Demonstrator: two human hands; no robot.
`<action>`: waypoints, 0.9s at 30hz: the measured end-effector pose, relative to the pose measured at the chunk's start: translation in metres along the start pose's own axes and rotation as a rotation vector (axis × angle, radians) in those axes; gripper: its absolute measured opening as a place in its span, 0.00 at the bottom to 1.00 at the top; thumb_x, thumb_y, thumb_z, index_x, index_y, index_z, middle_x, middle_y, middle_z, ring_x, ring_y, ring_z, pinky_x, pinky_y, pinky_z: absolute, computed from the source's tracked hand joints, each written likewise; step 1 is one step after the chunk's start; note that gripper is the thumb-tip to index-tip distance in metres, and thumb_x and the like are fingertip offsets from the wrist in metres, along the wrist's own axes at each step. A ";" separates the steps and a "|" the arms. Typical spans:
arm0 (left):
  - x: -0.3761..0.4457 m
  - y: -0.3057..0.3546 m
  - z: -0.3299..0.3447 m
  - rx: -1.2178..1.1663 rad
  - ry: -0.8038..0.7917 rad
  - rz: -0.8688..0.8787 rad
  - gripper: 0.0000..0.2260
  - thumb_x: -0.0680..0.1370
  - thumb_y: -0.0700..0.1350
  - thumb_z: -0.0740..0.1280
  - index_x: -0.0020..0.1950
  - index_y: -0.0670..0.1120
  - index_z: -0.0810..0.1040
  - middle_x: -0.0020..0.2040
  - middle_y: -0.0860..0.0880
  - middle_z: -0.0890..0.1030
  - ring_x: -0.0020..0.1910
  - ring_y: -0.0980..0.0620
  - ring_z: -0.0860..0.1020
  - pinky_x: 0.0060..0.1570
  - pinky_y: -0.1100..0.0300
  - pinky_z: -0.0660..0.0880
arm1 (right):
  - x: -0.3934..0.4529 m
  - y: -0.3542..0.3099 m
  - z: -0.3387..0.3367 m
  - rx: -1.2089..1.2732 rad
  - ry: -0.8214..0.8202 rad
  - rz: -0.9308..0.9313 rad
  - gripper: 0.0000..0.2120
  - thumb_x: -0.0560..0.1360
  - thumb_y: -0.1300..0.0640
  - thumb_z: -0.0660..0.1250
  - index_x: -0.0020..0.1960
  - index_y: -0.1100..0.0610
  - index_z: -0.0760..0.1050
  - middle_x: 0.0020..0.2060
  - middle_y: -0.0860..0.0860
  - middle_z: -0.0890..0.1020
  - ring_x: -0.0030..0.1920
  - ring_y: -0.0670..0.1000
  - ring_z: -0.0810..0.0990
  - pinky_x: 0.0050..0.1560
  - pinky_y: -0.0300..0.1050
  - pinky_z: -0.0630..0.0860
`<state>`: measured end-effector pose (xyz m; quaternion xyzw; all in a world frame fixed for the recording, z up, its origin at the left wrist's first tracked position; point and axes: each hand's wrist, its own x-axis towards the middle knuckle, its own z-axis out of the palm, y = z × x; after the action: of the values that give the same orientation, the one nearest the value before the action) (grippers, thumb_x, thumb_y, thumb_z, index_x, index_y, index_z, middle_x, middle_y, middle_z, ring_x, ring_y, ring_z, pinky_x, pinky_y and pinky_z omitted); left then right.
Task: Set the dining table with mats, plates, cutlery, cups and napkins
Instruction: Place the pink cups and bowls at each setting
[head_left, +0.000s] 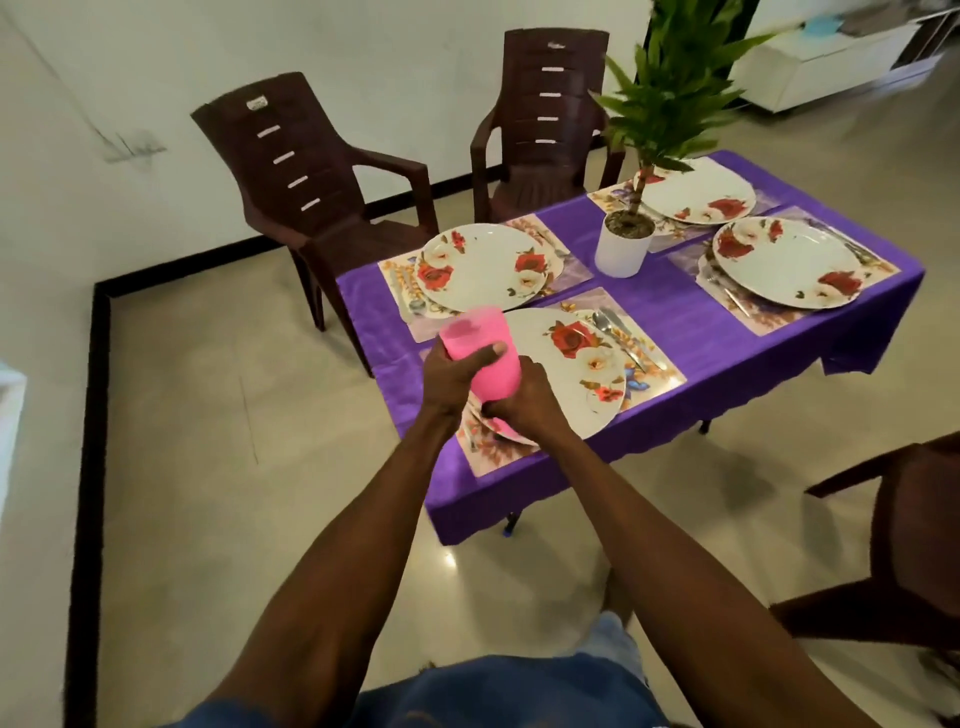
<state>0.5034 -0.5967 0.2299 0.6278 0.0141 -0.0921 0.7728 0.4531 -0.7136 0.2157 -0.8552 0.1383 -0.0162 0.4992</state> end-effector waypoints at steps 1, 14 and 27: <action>0.011 0.003 0.011 -0.032 0.050 0.026 0.33 0.63 0.50 0.80 0.65 0.44 0.75 0.58 0.47 0.82 0.55 0.47 0.80 0.47 0.56 0.81 | 0.008 0.010 -0.008 -0.045 0.009 0.009 0.33 0.58 0.57 0.81 0.61 0.59 0.73 0.51 0.54 0.80 0.50 0.55 0.79 0.46 0.51 0.79; 0.071 -0.007 0.146 -0.229 0.577 0.123 0.36 0.63 0.52 0.79 0.67 0.47 0.72 0.59 0.46 0.80 0.56 0.47 0.80 0.47 0.52 0.82 | 0.128 0.117 -0.155 0.132 -0.002 0.054 0.43 0.55 0.50 0.82 0.67 0.52 0.70 0.57 0.47 0.79 0.56 0.48 0.79 0.56 0.49 0.79; 0.079 -0.065 0.165 0.156 0.638 0.024 0.32 0.61 0.57 0.82 0.61 0.56 0.73 0.56 0.53 0.79 0.55 0.50 0.79 0.49 0.53 0.81 | 0.238 0.093 -0.172 0.060 -0.073 -0.054 0.40 0.64 0.57 0.80 0.71 0.55 0.63 0.63 0.55 0.77 0.61 0.59 0.76 0.54 0.47 0.73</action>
<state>0.5552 -0.7799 0.1912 0.6823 0.2411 0.1177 0.6801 0.6330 -0.9635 0.1956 -0.8433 0.0962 -0.0027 0.5288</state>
